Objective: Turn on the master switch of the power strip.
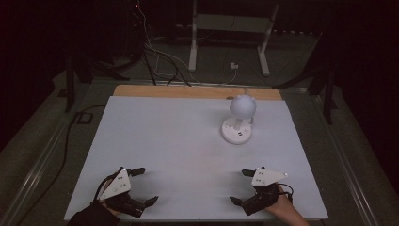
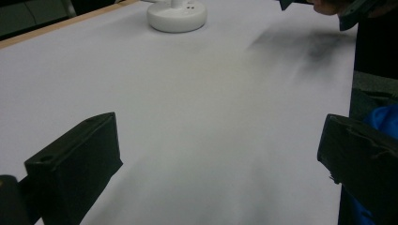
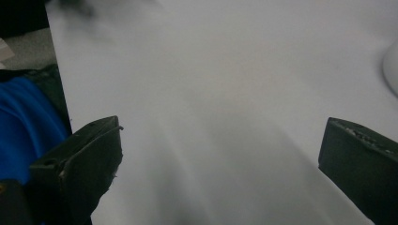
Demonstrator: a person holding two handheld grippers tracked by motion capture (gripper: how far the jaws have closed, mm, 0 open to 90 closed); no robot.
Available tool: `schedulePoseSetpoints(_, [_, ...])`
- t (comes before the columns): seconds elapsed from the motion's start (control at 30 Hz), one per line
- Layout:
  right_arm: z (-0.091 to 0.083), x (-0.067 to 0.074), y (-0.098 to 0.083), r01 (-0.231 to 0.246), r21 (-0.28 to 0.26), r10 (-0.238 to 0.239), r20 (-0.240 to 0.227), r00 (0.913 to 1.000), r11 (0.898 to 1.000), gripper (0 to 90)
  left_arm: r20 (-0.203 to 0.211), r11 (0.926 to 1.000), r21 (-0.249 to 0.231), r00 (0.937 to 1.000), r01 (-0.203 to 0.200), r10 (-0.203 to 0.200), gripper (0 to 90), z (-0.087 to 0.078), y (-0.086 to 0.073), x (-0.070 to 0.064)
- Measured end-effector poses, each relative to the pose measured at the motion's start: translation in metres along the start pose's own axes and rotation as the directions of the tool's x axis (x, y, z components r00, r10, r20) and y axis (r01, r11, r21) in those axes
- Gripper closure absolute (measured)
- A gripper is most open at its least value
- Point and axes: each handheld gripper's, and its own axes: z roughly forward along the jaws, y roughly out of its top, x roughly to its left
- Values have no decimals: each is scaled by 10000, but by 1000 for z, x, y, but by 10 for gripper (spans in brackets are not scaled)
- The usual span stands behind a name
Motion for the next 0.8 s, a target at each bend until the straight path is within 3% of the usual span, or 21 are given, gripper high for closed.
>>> schedulePoseSetpoints(0.8, [-10,-14,34,272,-520,-260,227,9994,9983,1,27,10000,7,10000,35,-35,2,0,0,0])
